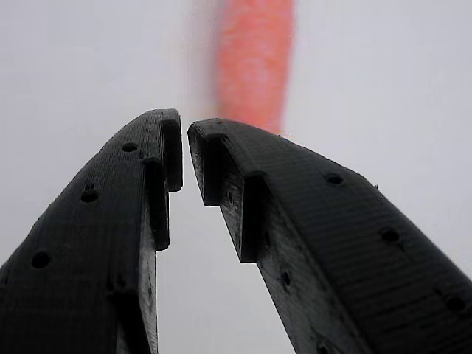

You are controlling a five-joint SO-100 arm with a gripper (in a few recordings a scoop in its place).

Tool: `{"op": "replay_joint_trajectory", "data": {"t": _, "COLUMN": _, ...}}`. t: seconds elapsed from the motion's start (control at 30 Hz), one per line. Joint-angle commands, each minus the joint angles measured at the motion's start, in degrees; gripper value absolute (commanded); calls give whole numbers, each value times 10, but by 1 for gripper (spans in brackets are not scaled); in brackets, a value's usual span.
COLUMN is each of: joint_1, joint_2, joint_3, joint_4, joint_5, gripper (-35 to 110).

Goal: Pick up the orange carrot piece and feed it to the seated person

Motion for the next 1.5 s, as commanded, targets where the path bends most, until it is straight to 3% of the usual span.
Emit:
{"op": "replay_joint_trajectory", "data": {"t": 0.0, "joint_1": 26, "joint_2": 11, "joint_3": -93, "joint_4": 1, "joint_5": -12, "gripper": -3}}
{"op": "replay_joint_trajectory", "data": {"t": 0.4, "joint_1": 47, "joint_2": -99, "joint_3": -175, "joint_4": 9, "joint_5": -12, "gripper": -3}}
{"op": "replay_joint_trajectory", "data": {"t": 1.47, "joint_1": 40, "joint_2": -25, "joint_3": -80, "joint_4": 2, "joint_5": -13, "gripper": -2}}
